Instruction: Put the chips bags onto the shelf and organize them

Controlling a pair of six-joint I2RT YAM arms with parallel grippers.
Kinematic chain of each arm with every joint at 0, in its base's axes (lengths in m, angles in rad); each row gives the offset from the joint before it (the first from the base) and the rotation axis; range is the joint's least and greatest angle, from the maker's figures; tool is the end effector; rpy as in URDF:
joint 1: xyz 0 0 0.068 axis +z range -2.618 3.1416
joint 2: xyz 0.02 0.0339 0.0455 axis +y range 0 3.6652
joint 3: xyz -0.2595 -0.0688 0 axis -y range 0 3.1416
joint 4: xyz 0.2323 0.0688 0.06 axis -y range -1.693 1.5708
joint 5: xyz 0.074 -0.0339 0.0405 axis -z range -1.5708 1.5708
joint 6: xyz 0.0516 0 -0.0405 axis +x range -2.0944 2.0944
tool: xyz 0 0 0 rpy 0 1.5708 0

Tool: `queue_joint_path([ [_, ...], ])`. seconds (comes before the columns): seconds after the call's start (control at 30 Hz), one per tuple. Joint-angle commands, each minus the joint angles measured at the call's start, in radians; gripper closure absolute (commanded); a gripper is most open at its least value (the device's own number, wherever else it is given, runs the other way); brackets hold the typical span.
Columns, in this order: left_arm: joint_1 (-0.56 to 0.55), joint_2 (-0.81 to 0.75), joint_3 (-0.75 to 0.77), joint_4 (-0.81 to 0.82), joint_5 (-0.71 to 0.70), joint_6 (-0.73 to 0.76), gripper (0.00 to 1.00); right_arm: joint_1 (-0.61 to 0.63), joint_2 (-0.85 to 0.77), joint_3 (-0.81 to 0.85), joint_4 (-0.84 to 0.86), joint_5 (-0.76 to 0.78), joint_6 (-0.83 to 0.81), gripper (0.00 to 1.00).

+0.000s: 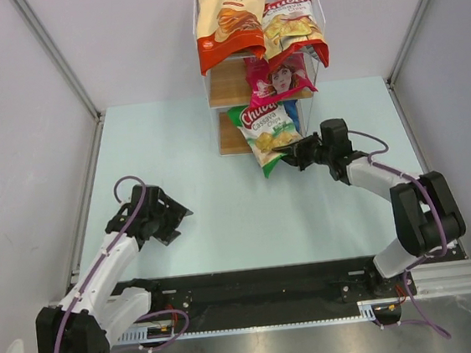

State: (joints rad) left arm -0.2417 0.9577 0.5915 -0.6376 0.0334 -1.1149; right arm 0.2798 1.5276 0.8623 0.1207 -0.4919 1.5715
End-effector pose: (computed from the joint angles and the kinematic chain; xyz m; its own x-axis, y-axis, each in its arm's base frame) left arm 0.1710 -0.0439 0.1927 -0.5910 -0.7785 -0.2112 -0.6224 0.6066 -0.4946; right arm 0.3112 0.1148 0.2147 -0.6313 0.7357 0.2453 0.4984 0.1426 0.8552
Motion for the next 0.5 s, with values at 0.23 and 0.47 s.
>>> queue_joint_path([
  [0.23,0.012,0.021,0.022,0.03,0.022,0.043,0.25,0.085,0.141,0.032,0.264,0.257,0.372,1.0],
  [0.47,0.013,0.003,0.007,0.032,0.034,0.049,0.25,0.205,0.244,0.173,0.278,0.404,0.444,1.0],
])
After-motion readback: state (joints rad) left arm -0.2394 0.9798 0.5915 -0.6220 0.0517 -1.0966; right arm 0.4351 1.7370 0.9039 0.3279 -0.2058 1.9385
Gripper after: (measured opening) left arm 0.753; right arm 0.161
